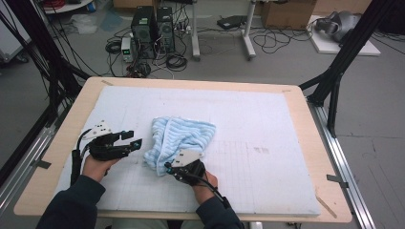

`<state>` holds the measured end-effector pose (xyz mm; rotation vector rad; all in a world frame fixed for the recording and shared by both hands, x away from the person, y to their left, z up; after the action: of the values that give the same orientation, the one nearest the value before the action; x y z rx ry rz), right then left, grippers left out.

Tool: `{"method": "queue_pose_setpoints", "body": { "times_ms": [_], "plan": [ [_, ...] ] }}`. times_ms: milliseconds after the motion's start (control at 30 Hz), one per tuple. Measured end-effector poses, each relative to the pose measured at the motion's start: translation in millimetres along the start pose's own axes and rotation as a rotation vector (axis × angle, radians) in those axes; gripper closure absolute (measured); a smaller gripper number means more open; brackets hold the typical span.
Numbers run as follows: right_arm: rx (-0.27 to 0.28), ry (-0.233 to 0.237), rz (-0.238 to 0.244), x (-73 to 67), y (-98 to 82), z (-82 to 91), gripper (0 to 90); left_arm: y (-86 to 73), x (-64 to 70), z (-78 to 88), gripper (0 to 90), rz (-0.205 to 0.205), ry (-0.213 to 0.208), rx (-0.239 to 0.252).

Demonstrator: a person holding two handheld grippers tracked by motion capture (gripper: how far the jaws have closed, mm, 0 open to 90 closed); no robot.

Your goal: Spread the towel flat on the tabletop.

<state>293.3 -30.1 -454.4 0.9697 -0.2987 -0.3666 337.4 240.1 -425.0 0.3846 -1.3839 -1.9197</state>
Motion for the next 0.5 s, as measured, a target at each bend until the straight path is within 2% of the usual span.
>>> {"method": "queue_pose_setpoints", "body": {
  "times_ms": [200,400,433,500],
  "plan": [
    [0.057,-0.047,-0.068,21.9,-4.8,26.7,89.7,-0.5,2.2,-1.6,42.9,-0.004,-0.007,-0.007],
    [0.11,-0.142,-0.163,55.3,-18.3,66.0,89.7,-0.9,6.0,-5.7,43.1,-0.007,-0.024,-0.011],
    [0.117,-0.171,-0.19,65.0,-23.1,78.0,89.7,-1.1,7.0,-6.8,43.0,-0.008,-0.028,-0.014],
    [0.121,-0.187,-0.195,70.2,-25.6,83.6,89.7,-1.2,9.5,-9.2,43.0,-0.007,-0.038,-0.016]
  ]
}}
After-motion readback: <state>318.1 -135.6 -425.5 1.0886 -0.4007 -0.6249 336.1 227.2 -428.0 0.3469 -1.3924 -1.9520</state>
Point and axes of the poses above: each handheld gripper's, and its own axes: z roughly backward along the jaws, y roughly out of its top, x roughly to its right, the point moved 2 cm from there along -z, roughly forward along the jaws, and after that the axes turned 1 degree about -x, right-handed, at the moved point
